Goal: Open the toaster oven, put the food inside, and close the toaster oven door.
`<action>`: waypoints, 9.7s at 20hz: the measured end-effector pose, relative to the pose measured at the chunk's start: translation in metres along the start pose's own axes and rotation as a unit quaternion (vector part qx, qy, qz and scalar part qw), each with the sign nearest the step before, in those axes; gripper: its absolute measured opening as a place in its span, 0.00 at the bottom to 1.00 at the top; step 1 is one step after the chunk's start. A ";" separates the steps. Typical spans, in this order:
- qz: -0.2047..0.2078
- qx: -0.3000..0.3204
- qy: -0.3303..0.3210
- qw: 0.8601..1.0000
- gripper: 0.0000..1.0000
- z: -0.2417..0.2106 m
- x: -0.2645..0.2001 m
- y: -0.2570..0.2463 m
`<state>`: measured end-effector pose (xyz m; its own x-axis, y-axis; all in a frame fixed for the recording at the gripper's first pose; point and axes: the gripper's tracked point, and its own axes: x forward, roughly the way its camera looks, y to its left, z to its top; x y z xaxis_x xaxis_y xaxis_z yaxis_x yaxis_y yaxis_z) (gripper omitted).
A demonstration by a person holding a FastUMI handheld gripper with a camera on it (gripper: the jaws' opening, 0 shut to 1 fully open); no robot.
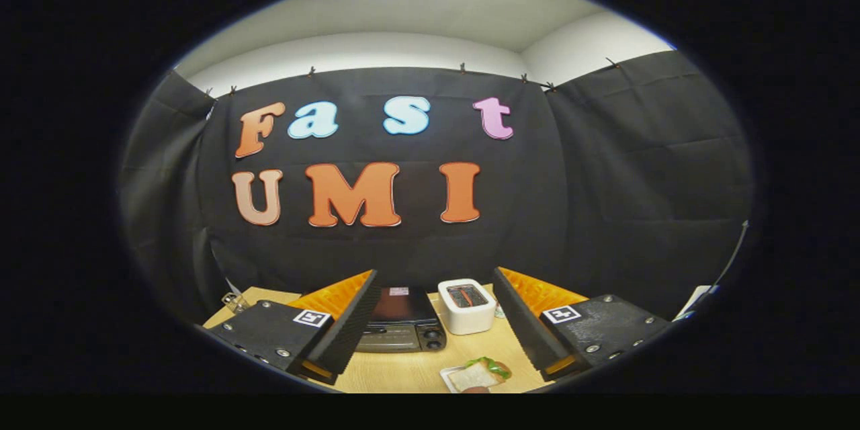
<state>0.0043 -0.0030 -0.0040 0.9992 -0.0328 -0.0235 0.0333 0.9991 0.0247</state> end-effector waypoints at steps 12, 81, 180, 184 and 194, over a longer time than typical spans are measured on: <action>0.023 -0.001 0.027 0.999 0.99 -0.031 0.023 0.038; 0.101 -0.068 0.352 0.928 0.98 -0.328 -0.020 0.130; 0.143 0.453 0.319 0.820 0.36 -0.314 0.105 0.127; 0.119 0.481 0.308 0.812 0.36 -0.329 0.131 0.136; 0.064 0.559 0.282 0.777 0.36 -0.350 0.181 0.171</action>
<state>0.1829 0.1704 -0.3543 0.8380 0.3962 -0.3752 0.2477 0.3365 0.9085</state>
